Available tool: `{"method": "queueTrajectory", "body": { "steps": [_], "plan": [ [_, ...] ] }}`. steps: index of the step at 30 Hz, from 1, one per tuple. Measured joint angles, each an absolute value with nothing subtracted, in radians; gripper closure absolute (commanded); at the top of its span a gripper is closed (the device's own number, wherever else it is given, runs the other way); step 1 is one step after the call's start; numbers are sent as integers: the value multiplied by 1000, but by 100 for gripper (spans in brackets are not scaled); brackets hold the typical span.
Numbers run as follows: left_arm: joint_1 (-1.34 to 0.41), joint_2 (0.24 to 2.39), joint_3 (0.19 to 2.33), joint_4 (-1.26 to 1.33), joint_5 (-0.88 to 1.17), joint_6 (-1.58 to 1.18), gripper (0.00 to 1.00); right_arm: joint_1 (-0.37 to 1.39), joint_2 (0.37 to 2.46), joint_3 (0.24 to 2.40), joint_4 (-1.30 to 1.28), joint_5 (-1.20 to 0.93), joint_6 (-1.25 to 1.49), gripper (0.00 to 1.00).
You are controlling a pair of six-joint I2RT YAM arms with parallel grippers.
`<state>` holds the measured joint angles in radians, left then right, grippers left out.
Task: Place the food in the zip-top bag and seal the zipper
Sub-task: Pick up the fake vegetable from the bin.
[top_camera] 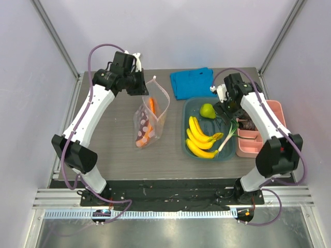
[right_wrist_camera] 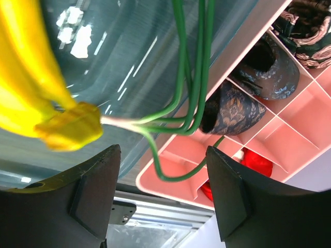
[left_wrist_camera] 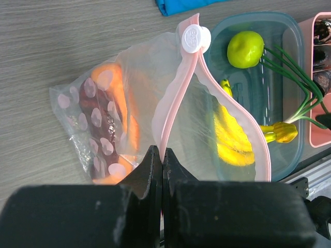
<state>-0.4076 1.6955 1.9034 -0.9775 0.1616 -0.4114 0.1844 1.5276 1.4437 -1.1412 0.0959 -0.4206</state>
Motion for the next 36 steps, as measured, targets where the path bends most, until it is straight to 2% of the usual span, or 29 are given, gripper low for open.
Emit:
{"method": "queueTrajectory", "body": {
  "steps": [8,16,21,29,36],
  "plan": [
    [-408,1695,1901,-977,166,-412,100,127,1751,1597,-1153,105,-420,29],
    [-408,1695,1895,-977,171,-412,100,82,1893,1750,-1216,64,-421,41],
    [-408,1695,1888,-976,175,-412,100,81,1937,1763,-1247,47,-436,43],
    [-409,1695,1879,-976,181,-413,100,100,1964,1837,-1271,40,-495,40],
    [-409,1695,1879,-976,184,-415,100,162,2063,1916,-1298,71,-581,34]
  ]
}}
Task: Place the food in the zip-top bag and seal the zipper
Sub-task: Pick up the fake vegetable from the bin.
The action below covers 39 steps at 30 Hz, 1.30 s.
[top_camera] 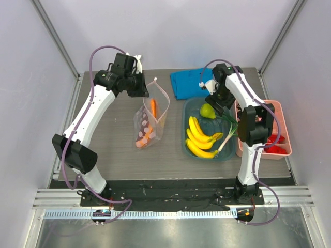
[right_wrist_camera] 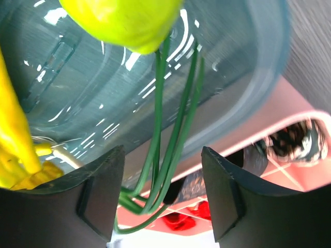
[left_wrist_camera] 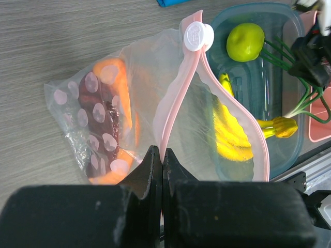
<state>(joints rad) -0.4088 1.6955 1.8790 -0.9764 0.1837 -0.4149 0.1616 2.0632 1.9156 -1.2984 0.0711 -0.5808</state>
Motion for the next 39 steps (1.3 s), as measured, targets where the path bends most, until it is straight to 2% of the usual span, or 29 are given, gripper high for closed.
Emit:
{"method": "queueTrajectory", "body": {
  "steps": [11,19,22,23,25,26,34,39],
  "plan": [
    [-409,1695,1879,-976,184,-415,100,196,2149,1906,-1302,159,-674,33],
    [-409,1697,1879,-977,183,-415,100,219,2149,1805,-1280,206,-686,36],
    [-409,1698,1879,-977,183,-415,100,222,2149,1799,-1280,208,-686,49],
    [-409,1699,1879,-977,183,-415,100,222,2149,1800,-1280,208,-687,62],
    [-409,1699,1879,-977,183,-415,100,222,2149,1803,-1282,208,-691,79],
    [-409,1699,1879,-977,183,-415,100,222,2149,1807,-1284,208,-691,98],
    [-409,1699,1879,-977,183,-415,100,223,2137,1887,-1318,191,-668,99],
    [-410,1699,1879,-977,176,-421,100,223,2017,1942,-1322,184,-606,99]
  ]
}}
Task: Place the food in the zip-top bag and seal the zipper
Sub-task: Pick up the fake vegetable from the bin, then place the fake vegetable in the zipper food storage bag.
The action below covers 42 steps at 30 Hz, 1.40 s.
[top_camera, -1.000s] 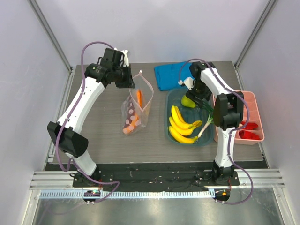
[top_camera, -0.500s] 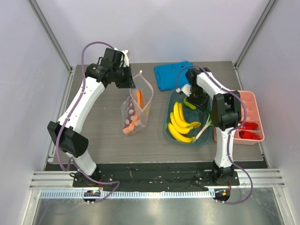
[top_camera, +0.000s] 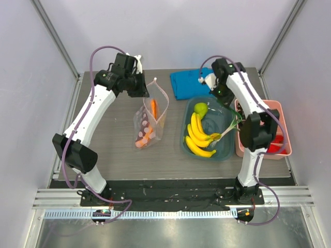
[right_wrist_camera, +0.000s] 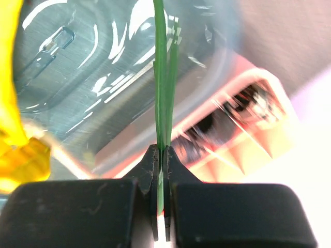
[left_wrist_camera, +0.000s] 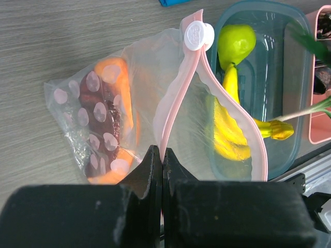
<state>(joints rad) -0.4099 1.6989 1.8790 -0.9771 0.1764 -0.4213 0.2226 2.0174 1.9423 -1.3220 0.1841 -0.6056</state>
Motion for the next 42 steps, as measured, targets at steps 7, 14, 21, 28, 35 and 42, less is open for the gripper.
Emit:
{"method": "queueTrajectory", "body": {
  "steps": [7,14,21,28,35,42],
  "plan": [
    [-410,1697,1858,-960,150,-458,100,223,1745,2009,-1310,239,-484,99],
    [-410,1697,1848,-944,97,-518,100,237,1693,2206,-1211,352,-279,99],
    [-413,1697,1847,-943,-16,-607,100,415,1699,2308,-1026,516,-81,99],
    [-431,1697,1847,-936,-128,-652,100,661,1709,2300,-809,641,-25,99],
    [-447,1697,1847,-931,-189,-656,100,837,1753,2257,-627,808,-148,99],
    [-448,1675,1820,-898,-218,-656,100,889,1845,2209,-616,896,-252,99]
  ]
}}
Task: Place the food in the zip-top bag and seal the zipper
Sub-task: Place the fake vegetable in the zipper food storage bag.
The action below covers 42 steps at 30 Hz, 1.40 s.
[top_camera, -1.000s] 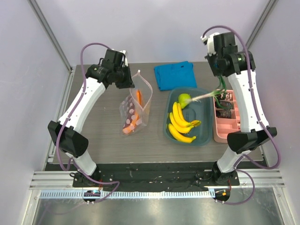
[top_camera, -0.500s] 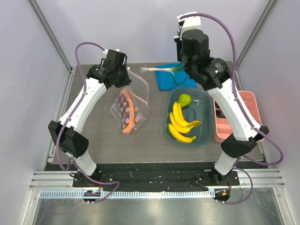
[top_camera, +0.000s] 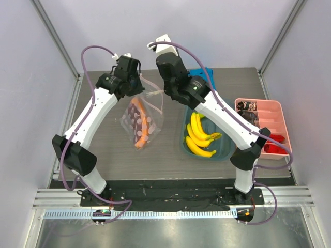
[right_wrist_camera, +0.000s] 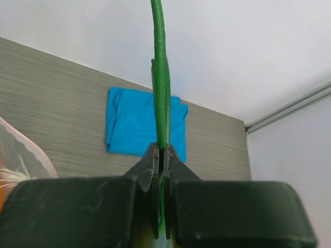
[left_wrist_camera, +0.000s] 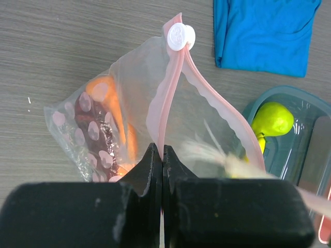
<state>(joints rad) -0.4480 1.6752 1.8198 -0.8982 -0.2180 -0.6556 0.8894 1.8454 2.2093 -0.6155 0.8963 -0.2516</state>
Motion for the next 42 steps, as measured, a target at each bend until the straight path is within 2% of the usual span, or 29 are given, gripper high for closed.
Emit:
{"method": "queueTrajectory", "body": {
  "steps": [10,21,33,42],
  "plan": [
    [-480,1643,1752,-823,-226,-674,100,907,1945,2308,-608,936,-225,99],
    [-485,1616,1676,-709,-177,-770,100,912,1951,2265,-596,915,1,99],
    [-471,1583,1623,-643,-89,-858,100,926,1960,2177,-626,774,229,99],
    [-434,1544,1583,-614,-27,-896,100,859,1975,2229,-631,683,319,99]
  ]
}}
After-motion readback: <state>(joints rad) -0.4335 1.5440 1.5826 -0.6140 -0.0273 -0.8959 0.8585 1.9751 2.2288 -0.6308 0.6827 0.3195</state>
